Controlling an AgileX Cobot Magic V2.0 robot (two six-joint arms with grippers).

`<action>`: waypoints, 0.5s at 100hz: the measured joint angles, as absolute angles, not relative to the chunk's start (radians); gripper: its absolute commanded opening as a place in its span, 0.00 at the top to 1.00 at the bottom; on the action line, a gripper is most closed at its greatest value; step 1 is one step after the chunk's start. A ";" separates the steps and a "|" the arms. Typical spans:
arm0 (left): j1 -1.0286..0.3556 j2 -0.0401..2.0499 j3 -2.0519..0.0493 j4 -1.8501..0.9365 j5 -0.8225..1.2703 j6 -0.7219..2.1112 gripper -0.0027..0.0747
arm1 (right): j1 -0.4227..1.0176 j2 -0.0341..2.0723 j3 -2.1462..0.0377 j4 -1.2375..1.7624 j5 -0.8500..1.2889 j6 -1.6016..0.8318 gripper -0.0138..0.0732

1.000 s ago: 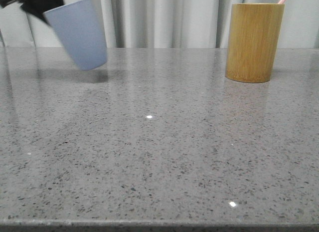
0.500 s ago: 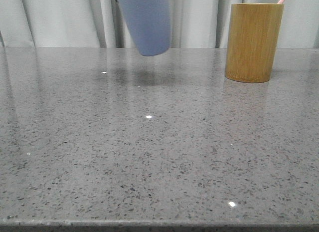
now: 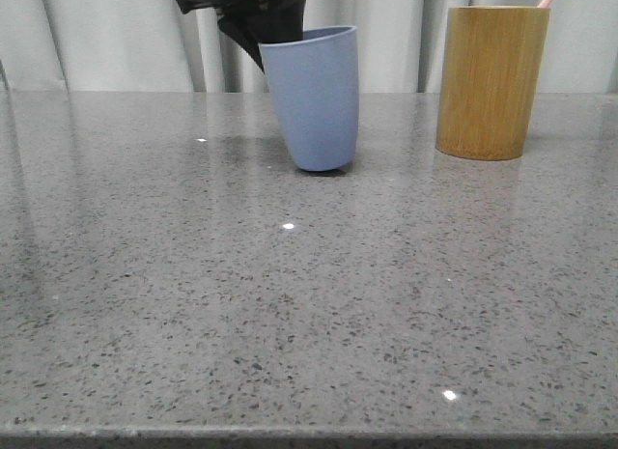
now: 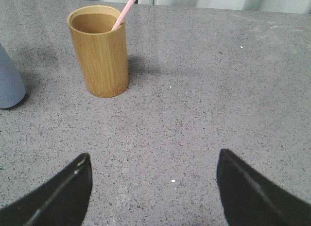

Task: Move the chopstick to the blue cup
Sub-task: 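Carry the blue cup toward the bamboo cup and lower it onto the table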

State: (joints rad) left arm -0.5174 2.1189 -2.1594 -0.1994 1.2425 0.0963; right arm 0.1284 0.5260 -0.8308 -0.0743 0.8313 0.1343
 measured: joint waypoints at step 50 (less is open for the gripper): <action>-0.524 2.121 -2.159 -0.199 1.243 0.096 0.94 | 0.128 0.526 -0.831 -0.074 0.831 0.134 0.22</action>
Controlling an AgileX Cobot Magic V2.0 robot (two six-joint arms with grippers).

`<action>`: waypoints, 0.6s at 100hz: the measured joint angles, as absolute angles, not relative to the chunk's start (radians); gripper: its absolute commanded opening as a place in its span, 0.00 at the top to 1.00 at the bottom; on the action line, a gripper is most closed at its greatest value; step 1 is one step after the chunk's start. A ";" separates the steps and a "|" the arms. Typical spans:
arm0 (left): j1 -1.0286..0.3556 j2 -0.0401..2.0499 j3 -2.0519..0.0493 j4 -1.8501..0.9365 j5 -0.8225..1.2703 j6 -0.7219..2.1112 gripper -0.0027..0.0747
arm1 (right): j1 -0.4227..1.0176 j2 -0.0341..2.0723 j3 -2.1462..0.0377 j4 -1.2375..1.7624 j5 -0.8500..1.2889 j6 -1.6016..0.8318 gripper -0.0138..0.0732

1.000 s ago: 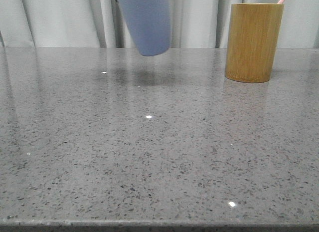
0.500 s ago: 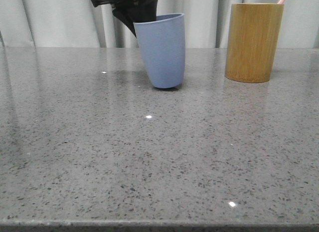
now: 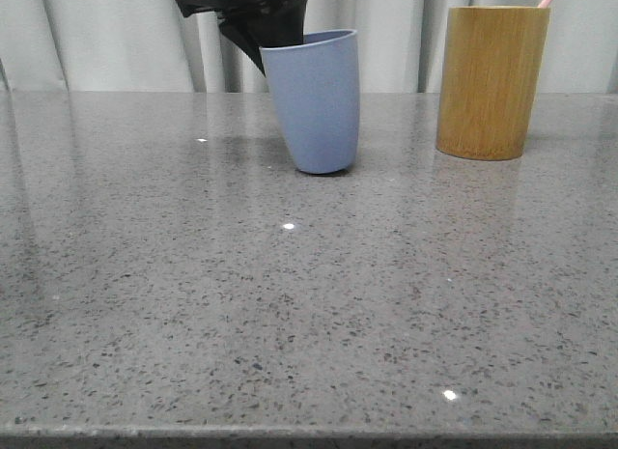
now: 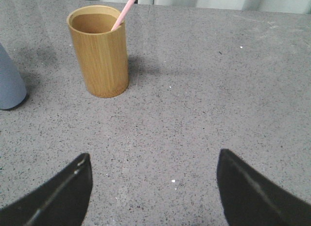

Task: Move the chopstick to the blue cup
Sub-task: 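Carry the blue cup toward the bamboo cup and lower it onto the table, then open the left gripper and raise it away from the blue cup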

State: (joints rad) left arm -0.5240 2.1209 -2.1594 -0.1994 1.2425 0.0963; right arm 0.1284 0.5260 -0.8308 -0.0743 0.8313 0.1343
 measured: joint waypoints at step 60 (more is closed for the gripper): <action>-0.528 2.121 -2.159 -0.203 1.235 0.096 0.27 | 0.128 0.526 -0.831 -0.074 0.831 0.134 0.22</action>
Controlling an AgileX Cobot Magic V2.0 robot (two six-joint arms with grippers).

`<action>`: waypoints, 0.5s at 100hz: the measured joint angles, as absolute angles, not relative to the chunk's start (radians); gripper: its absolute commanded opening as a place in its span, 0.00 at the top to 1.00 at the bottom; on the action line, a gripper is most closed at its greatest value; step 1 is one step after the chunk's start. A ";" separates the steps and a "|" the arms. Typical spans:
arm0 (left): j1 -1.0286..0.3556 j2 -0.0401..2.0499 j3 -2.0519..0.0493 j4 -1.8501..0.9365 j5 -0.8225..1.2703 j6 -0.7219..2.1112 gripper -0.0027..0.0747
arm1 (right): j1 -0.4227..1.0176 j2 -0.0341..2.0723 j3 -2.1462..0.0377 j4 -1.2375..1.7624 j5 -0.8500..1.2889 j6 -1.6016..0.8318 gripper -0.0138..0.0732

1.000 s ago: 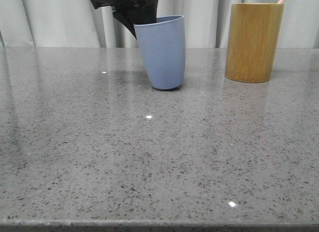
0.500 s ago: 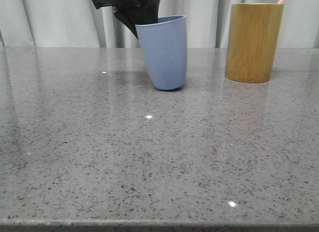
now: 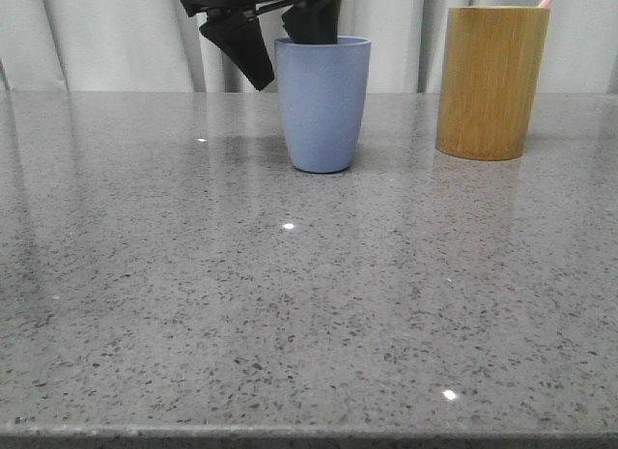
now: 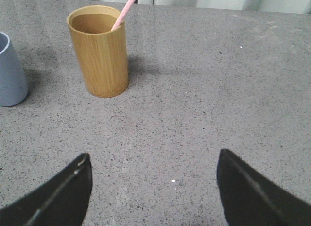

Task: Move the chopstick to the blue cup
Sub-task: 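Open the left gripper and raise it away from the blue cup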

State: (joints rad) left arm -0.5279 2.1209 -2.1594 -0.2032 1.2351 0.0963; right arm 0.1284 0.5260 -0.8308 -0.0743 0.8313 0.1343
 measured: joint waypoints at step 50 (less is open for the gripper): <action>-0.528 2.121 -2.294 -0.212 1.253 0.095 0.27 | 0.128 0.526 -0.831 -0.074 0.831 0.134 0.22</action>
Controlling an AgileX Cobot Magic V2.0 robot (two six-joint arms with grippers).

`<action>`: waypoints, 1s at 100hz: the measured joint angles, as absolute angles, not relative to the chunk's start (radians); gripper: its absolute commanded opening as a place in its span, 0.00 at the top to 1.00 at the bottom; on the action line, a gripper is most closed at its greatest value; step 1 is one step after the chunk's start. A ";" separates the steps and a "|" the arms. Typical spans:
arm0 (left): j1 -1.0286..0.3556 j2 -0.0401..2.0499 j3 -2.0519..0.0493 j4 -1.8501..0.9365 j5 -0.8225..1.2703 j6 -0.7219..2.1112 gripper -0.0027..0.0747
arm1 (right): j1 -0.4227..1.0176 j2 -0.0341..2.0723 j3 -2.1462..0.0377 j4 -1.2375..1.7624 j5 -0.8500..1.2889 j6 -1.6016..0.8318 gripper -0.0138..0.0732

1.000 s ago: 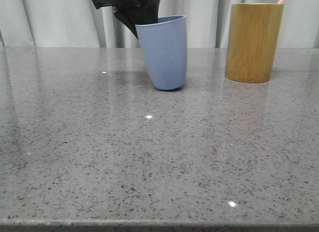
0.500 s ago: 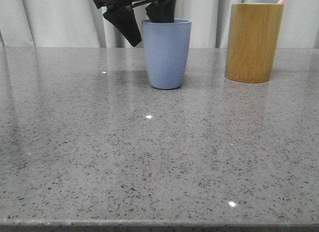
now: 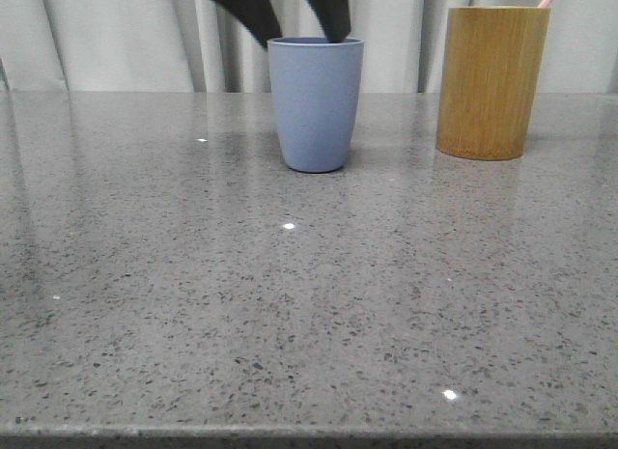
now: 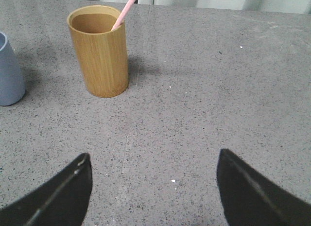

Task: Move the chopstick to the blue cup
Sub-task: 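Open the left gripper and raise it away from the blue cup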

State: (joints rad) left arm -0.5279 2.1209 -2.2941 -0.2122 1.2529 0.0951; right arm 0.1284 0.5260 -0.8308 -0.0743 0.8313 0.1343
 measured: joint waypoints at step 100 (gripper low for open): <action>-0.206 1.682 -1.894 -0.213 1.215 0.114 0.27 | 0.128 0.526 -0.831 -0.077 0.820 0.134 0.22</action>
State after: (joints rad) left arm -0.2056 1.6824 -1.8940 -0.2130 1.2151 0.1140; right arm 0.1284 0.5260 -0.8308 -0.0773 0.8203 0.1343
